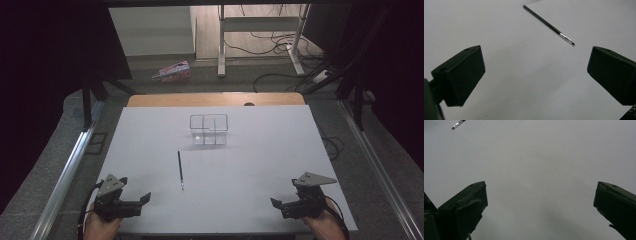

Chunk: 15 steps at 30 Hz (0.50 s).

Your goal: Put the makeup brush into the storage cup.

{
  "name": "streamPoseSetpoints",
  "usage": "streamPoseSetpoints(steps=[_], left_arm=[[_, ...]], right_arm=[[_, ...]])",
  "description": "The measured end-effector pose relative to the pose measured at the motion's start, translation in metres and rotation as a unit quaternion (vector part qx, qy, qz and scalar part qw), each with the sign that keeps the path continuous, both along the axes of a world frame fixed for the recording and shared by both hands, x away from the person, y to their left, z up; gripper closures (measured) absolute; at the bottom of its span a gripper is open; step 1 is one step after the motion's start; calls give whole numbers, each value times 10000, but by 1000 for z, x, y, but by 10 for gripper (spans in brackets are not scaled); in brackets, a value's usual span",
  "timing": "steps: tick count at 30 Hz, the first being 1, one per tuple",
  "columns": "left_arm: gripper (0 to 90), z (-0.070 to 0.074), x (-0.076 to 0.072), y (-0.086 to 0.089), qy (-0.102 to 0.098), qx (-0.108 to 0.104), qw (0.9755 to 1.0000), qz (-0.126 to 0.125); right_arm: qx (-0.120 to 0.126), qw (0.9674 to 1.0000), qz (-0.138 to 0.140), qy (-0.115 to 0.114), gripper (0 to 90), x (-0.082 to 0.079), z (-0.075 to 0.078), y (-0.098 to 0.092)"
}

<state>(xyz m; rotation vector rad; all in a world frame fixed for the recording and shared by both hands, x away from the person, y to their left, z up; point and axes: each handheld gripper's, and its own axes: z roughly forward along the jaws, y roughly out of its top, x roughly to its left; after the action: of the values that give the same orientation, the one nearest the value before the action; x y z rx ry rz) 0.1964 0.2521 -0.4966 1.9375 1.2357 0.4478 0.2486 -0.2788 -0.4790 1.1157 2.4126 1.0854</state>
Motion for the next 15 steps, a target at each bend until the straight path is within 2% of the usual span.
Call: streamPoseSetpoints(steps=[7,15], left_arm=[[8,0,1,-1,38,68,10000,6],[8,0,6,-4,43,164,9998,-39]], right_arm=[[-22,9999,135,-55,0,1,-2,-1],[-208,9997,141,-75,0,3,-4,-2]])
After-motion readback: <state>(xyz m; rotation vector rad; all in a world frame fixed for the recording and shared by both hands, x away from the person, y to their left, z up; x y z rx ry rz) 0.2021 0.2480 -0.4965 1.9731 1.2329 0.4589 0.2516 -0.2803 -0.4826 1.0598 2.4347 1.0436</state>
